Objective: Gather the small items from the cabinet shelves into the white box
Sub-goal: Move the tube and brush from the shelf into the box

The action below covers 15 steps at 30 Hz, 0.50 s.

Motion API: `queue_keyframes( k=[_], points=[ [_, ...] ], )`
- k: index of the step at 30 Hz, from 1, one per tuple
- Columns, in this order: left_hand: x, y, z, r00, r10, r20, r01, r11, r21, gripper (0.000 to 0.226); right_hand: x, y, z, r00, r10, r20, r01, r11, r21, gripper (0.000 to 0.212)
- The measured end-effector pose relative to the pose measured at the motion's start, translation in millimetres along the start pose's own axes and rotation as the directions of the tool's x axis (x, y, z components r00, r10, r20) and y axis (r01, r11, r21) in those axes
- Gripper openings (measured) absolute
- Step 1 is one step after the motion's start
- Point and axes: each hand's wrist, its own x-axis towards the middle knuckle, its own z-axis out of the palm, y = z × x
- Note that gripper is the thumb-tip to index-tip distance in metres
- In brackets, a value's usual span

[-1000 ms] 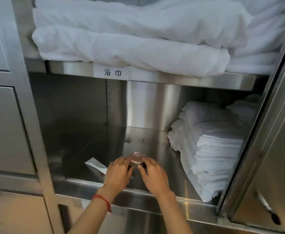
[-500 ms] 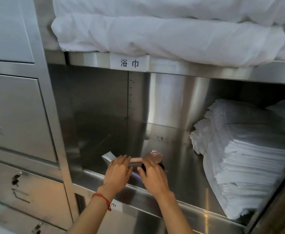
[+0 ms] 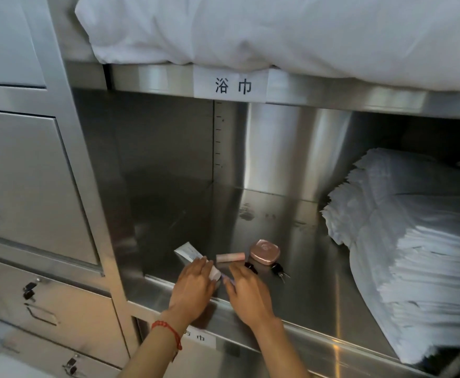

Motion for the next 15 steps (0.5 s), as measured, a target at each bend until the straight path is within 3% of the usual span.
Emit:
queue_keyframes(
  k=[11, 15],
  points=[
    [12, -15, 7, 0.994, 0.110, -0.005, -0.109, 0.989, 0.101, 0.040, 8, 6, 26, 0.998, 0.020, -0.063, -0.027, 0.993, -0.111, 0.010],
    [9, -16, 9, 0.990, 0.133, -0.050, -0.128, 0.987, 0.094, 0.060, 8, 6, 29, 0.998, 0.032, -0.057, -0.039, 0.990, -0.137, 0.013]
  ],
)
